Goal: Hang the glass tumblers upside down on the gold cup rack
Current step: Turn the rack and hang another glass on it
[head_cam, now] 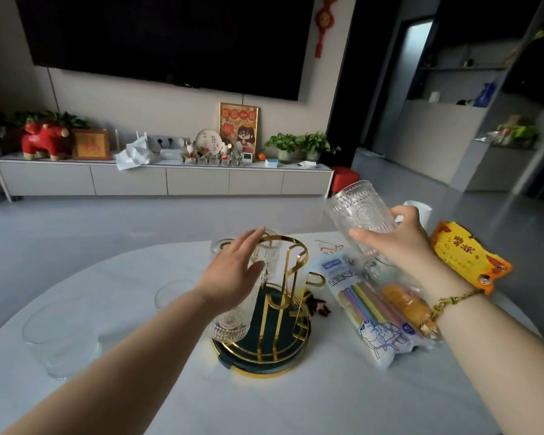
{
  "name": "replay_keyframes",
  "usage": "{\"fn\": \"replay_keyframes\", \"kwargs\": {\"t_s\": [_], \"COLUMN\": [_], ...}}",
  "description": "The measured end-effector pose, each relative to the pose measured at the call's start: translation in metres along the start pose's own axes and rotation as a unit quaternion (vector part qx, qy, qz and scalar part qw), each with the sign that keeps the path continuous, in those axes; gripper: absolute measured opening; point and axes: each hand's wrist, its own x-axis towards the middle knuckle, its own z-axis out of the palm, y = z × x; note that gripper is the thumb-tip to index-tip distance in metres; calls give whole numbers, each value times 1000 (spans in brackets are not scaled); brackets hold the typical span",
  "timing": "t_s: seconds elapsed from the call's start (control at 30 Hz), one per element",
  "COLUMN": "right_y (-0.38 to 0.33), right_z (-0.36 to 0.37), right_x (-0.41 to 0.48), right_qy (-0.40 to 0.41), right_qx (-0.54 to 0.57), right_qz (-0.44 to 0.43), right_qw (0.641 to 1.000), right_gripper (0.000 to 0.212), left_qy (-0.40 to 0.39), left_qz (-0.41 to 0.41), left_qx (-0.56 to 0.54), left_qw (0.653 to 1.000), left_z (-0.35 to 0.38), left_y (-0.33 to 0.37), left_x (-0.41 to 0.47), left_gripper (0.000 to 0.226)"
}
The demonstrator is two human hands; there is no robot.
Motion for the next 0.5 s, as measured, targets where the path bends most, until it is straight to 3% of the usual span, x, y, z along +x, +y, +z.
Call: {"fn": "replay_keyframes", "kwargs": {"t_s": [0.2,0.5], "right_y": [-4,-12], "right_z": [3,44], "right_x": [43,67], "right_qy": [-89,-182], "right_qx": [-129,-234], "right_qz": [-21,-63], "right_qw": [987,953], "right_gripper": [68,78], "left_qy": [-25,-29], "left_qz": [33,43], "left_qx": [82,44], "left_qw": [996,998], "left_z": [14,9], "left_y": [-6,-7], "left_x": [12,17], "left_gripper": [51,49]}}
